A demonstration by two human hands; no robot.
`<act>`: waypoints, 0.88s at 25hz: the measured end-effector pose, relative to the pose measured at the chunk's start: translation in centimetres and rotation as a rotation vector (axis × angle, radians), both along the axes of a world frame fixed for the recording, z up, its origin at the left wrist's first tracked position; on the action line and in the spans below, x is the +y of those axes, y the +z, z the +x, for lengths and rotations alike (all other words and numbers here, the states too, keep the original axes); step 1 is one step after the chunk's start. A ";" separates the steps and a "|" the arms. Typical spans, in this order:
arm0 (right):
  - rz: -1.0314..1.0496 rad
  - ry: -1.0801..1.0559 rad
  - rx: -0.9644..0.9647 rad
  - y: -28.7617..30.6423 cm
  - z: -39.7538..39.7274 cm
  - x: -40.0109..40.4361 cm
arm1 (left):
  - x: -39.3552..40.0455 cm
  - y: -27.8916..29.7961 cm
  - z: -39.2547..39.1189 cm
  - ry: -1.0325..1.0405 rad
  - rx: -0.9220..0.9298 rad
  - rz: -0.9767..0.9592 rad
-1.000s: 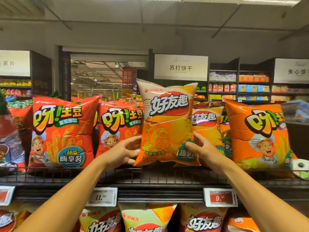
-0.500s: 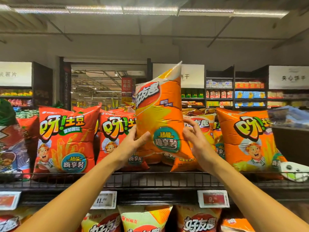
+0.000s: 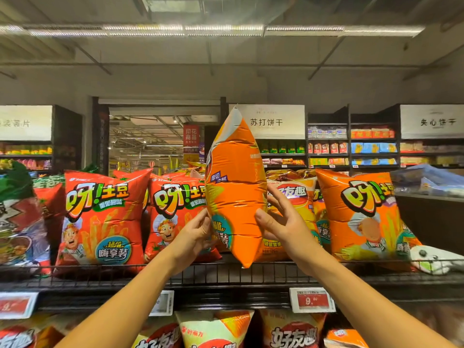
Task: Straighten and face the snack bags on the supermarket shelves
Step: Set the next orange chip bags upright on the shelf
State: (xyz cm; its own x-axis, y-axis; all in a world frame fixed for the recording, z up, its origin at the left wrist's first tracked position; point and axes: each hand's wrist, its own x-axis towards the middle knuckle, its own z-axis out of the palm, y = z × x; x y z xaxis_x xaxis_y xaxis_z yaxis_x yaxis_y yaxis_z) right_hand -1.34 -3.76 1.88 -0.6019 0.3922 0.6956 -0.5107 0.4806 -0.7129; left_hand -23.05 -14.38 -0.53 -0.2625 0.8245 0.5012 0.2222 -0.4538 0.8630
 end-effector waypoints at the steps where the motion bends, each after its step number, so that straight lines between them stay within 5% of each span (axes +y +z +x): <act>1: 0.000 -0.001 -0.004 0.0 0.1 -0.1 | -0.1 0.0 0.0 -0.001 -0.003 -0.007; 15: -0.250 0.093 0.011 0.4 0.4 1.1 | -1.1 1.9 3.0 0.242 0.024 0.120; 18: -0.170 -0.011 0.033 0.6 0.5 0.7 | -1.2 2.7 3.9 0.318 0.035 0.155; 22: 0.036 -0.159 0.026 0.1 0.1 -0.1 | -1.1 3.1 5.4 0.111 0.019 0.039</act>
